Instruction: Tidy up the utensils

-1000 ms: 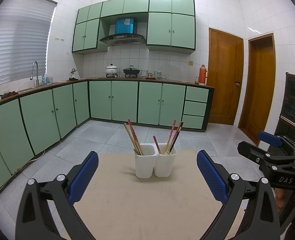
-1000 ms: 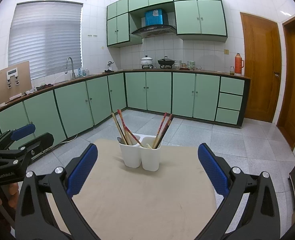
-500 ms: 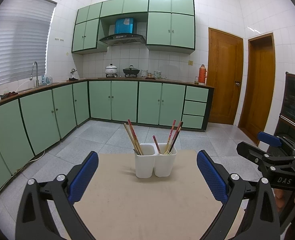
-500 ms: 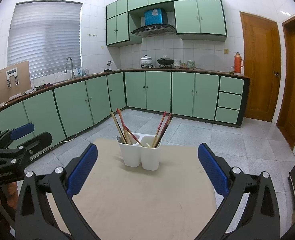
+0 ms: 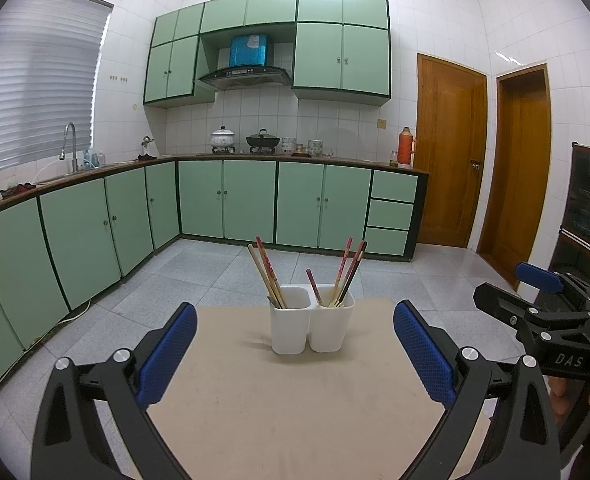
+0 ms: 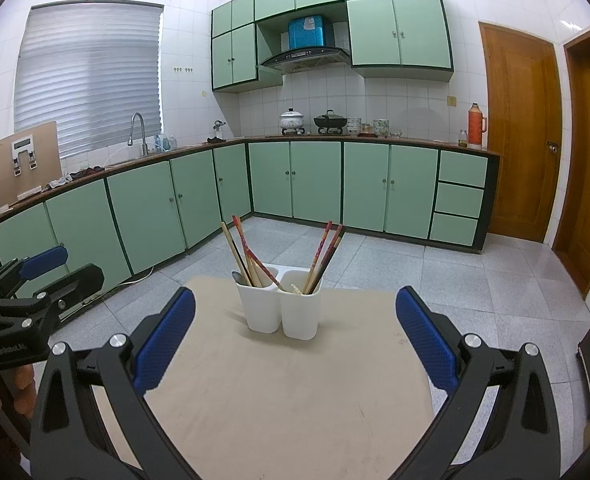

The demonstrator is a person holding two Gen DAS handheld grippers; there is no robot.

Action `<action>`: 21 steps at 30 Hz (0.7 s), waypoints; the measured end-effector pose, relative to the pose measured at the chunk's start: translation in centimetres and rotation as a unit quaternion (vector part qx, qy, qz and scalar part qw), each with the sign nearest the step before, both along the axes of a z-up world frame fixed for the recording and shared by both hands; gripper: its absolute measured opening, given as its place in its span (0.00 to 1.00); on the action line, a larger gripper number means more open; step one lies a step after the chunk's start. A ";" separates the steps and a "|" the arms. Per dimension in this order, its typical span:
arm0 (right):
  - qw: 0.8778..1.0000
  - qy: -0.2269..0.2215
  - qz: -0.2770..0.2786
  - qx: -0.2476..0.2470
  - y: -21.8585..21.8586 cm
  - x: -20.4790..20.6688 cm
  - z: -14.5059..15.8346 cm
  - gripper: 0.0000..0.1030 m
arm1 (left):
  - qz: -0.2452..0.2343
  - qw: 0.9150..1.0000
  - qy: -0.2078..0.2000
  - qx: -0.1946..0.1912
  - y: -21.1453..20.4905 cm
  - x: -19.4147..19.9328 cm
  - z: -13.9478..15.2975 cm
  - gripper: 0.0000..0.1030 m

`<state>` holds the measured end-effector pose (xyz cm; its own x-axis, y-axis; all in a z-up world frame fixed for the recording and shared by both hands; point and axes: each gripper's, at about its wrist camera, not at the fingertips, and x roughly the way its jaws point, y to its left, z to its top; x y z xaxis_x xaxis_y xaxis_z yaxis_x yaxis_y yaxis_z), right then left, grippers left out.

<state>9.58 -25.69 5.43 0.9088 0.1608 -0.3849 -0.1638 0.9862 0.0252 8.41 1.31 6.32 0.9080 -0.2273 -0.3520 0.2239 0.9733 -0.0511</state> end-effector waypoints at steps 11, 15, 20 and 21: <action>1.000 0.003 -0.004 0.001 -0.1 0.0 -0.5 0.95 | -0.001 1.000 0.004 0.001 0.3 0.1 -0.6 0.94; 1.000 0.004 -0.004 0.001 -0.3 0.1 -0.6 0.95 | -0.002 1.000 0.005 0.001 0.3 0.1 -0.7 0.94; 1.000 0.004 -0.005 0.001 -0.3 0.1 -0.6 0.95 | -0.002 1.000 0.008 0.002 0.3 0.1 -0.9 0.94; 1.000 0.004 -0.005 0.001 -0.3 0.2 -0.5 0.95 | -0.002 1.000 0.009 0.002 0.3 0.2 -0.9 0.94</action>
<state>9.75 -26.03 4.92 0.9072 0.1524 -0.3922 -0.1536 0.9877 0.0285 8.59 1.63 5.41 0.9009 -0.2293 -0.3684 0.2269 0.9726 -0.0504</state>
